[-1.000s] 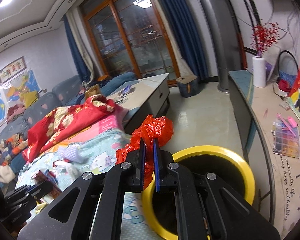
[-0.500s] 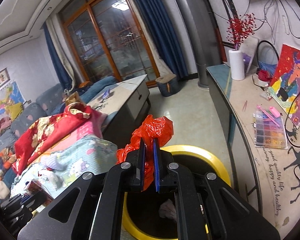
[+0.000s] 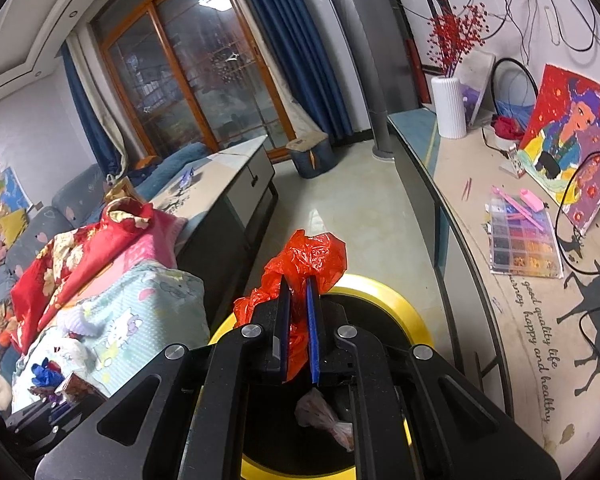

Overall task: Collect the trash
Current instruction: 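Carry both items over the yellow bin and open both tools to drop them, then move both open tools back over the remaining trash on the bed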

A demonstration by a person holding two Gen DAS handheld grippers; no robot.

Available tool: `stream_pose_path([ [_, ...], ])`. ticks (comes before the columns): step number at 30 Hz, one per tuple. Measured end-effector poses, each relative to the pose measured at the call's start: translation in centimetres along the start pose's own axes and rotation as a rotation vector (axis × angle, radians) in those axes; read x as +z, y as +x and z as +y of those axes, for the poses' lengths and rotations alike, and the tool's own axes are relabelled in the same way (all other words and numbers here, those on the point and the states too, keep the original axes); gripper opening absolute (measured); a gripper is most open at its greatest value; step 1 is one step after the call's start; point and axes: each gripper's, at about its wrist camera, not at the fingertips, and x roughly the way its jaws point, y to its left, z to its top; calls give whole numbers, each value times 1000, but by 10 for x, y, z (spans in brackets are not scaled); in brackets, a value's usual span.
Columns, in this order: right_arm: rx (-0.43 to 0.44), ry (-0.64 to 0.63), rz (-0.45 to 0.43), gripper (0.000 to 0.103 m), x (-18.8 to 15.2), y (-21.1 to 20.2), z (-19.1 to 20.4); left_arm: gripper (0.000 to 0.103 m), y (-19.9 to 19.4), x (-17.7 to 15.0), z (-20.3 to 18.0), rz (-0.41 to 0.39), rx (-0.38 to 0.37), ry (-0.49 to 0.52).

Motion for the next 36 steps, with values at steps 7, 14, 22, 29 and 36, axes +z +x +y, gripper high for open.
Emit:
stream_pose_path([
  [7, 4, 11, 34, 8, -4, 9, -9, 7, 18, -4, -2, 27, -16, -8],
  [14, 23, -10, 89, 37, -11, 18, -8, 64, 26, -6, 6, 43, 7, -51],
  [22, 25, 3, 72, 44, -10, 15, -6, 92, 9, -6, 9, -1, 17, -55],
  [29, 30, -8, 44, 46, -7, 7, 3, 92, -6, -3, 17, -40, 45, -75],
  [36, 42, -24, 16, 49, -5, -1, 17, 92, -27, -2, 33, -87, 99, -110],
])
